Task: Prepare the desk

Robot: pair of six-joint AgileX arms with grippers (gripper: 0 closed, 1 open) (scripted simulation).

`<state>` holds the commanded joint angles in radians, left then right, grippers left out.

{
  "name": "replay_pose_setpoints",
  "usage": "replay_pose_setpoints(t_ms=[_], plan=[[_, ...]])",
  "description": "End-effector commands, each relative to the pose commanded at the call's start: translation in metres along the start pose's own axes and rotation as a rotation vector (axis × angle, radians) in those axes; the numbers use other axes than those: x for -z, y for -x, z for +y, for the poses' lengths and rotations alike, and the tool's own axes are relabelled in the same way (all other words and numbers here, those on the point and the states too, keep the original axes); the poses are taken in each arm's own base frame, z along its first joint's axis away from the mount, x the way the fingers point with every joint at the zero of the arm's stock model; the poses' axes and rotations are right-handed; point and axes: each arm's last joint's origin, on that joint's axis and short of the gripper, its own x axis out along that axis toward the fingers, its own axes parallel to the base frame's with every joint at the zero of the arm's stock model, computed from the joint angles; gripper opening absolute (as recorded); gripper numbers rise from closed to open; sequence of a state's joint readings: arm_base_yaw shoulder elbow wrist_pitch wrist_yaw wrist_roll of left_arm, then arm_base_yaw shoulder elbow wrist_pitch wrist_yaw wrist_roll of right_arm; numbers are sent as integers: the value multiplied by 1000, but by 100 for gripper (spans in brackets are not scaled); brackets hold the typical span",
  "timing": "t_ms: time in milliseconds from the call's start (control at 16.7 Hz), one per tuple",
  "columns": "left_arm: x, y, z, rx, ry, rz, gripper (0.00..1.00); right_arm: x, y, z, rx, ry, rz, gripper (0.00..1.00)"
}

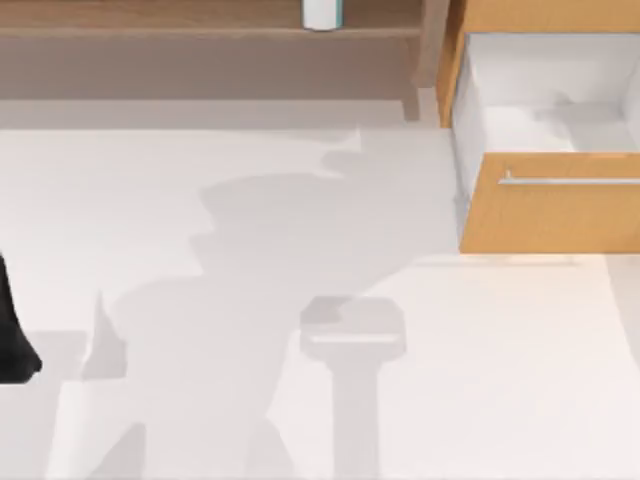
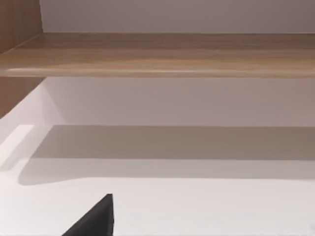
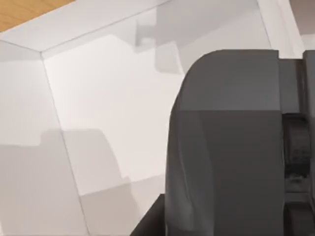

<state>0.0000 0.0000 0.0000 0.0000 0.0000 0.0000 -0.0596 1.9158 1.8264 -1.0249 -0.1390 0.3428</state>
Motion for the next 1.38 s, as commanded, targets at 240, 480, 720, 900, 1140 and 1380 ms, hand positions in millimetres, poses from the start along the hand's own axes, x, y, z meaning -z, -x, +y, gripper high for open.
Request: replay_pose_setpoints(t_ms=[240,480,720,900,1140,1380], plan=[[0,0,0,0,0,0,100,11,25,-61,33,-34,-39,0],[0,0,0,0,0,0,100,37,12,-126,121,-11,31,0],[0,0,0,0,0,0,100,73,-19,-181,185,64,181,0],[0,0,0,0,0,0,100,100,-39,-208,198,152,285,0],[0,0,0,0,0,0,100,119,-52,-225,192,290,336,0],[0,0,0,0,0,0,100,122,-54,-226,187,354,330,0]])
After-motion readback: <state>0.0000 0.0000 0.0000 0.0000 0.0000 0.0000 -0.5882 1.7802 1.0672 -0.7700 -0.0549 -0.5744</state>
